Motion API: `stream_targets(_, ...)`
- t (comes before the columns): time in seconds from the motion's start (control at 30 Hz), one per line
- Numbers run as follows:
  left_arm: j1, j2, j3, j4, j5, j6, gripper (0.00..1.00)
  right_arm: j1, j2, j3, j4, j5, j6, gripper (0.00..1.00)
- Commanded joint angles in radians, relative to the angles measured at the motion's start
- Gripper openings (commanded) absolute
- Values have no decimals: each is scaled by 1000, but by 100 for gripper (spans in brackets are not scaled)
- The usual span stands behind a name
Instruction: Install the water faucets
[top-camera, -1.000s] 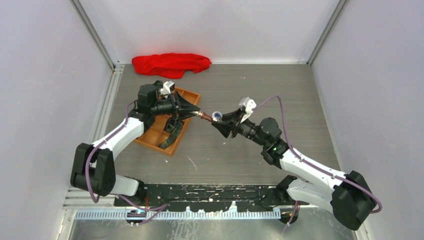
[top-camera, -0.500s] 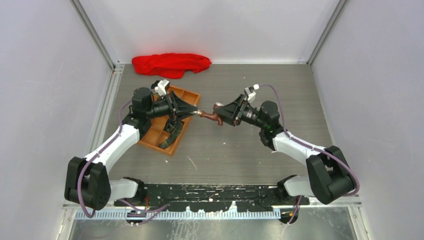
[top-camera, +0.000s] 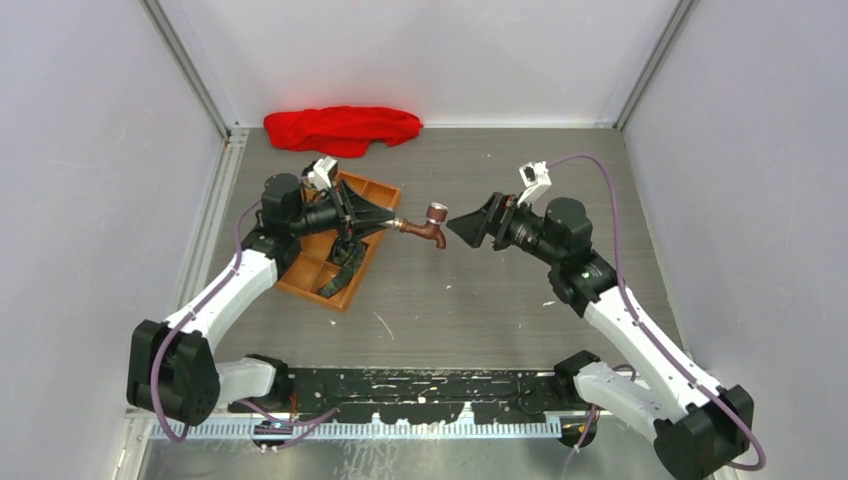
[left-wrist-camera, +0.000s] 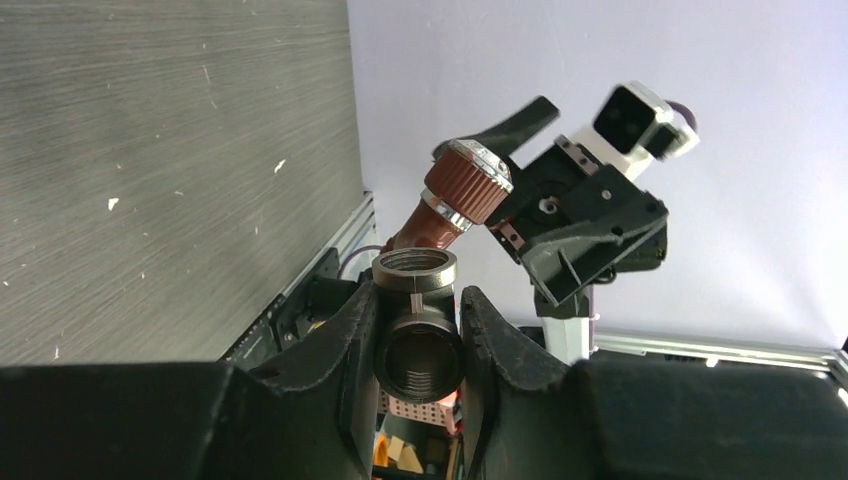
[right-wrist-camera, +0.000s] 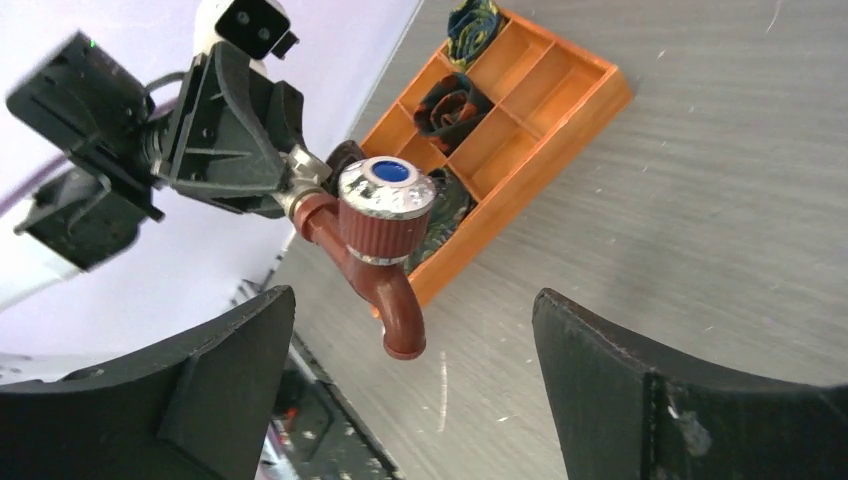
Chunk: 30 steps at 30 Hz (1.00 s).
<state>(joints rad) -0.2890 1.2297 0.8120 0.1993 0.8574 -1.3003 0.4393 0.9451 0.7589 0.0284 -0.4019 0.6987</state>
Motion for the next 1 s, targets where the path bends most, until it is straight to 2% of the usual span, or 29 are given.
stream_targets(0.0,-3,-36,69,-29,-2,6,0,96,-60,69,-104,154,-390,88)
stream_targets(0.13,-2,-29,110,-153,-11,54,0,282,-87,72,-57,293,-660,82)
stream_targets(0.23,-3,-26,110,-158,-9,45,0,448,-75,64,-21,524,-847,84)
stream_targets(0.37,-3,-25,108,-157,-15,42,0,519,16,105,-2,718,-913,85)
stream_targets(0.47,-3,-18,104,-162,-12,41,0,550,24,73,91,742,-995,80)
stream_targets(0.73,-3,3,112,-153,-5,22,0,665,104,19,232,860,-1340,82)
stream_targets(0.97,-3,20,129,-151,8,16,0,679,201,39,261,859,-1389,81)
